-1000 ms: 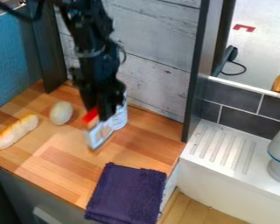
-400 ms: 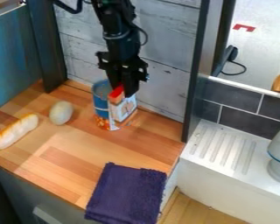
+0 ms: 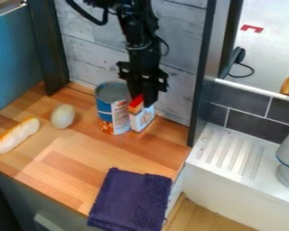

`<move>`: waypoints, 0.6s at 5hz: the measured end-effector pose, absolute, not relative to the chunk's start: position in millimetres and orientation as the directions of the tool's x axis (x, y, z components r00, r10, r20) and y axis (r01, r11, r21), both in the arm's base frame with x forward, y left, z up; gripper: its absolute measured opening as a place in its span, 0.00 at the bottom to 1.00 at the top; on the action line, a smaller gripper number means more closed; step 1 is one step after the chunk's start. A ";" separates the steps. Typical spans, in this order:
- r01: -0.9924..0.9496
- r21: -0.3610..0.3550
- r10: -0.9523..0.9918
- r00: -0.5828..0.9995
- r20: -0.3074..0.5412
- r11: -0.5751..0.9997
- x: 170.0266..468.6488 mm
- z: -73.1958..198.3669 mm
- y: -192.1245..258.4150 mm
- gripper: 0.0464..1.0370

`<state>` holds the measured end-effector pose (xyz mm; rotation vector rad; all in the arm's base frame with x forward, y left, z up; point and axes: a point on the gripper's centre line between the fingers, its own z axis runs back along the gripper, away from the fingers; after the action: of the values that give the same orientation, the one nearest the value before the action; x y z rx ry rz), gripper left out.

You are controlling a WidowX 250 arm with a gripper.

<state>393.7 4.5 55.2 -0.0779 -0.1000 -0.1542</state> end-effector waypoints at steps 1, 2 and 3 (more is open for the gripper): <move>0.154 -0.074 -0.147 0.985 0.091 0.985 395.5 46.4 -0.8 0.34; 0.159 -0.066 -0.154 0.985 0.072 0.985 396.8 36.6 -7.3 0.34; 0.164 -0.033 -0.161 0.984 0.079 0.986 398.9 34.3 -8.3 0.34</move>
<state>398.9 -8.3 34.3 -0.0389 -0.0760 -0.1633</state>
